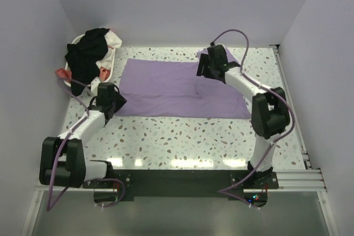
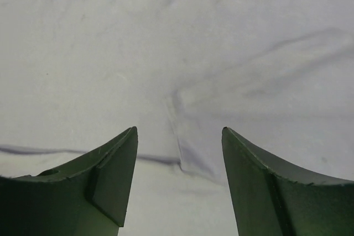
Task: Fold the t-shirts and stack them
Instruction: Fold the tshirt
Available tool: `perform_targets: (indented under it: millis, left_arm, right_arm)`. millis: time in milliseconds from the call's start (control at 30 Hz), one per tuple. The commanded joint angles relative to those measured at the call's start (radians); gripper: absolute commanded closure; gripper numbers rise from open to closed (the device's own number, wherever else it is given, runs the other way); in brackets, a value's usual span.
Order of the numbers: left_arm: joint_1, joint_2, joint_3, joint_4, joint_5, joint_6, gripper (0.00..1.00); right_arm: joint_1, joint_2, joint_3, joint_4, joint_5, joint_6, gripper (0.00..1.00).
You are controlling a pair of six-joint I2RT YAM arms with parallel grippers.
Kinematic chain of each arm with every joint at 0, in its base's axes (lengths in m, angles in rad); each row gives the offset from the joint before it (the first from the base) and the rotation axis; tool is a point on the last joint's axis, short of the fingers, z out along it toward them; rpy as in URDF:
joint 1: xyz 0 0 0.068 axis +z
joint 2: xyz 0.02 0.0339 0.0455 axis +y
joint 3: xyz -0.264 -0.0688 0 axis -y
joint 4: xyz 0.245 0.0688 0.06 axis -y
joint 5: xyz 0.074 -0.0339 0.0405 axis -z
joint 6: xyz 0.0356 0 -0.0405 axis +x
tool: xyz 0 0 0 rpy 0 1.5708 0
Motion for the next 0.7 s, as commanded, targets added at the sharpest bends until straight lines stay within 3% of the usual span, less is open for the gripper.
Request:
perform_targets:
  millis: [0, 200, 400, 667]
  left_arm:
    - [0.006, -0.047, 0.042, 0.009, -0.003, 0.016, 0.51]
    - [0.001, 0.04, 0.027, 0.2, 0.087, 0.014, 0.51]
    - [-0.004, 0.192, 0.05, 0.31, 0.138, 0.017, 0.55]
    - [-0.004, 0.274, 0.019, 0.304, 0.089, 0.016, 0.57]
  right_arm:
    - [-0.064, -0.167, -0.151, -0.026, -0.022, 0.087, 0.34]
    - [-0.212, -0.388, -0.542, 0.17, -0.162, 0.208, 0.35]
    - [-0.263, -0.413, -0.652, 0.215, -0.138, 0.245, 0.35]
    - [-0.32, -0.394, -0.804, 0.352, -0.101, 0.376, 0.36]
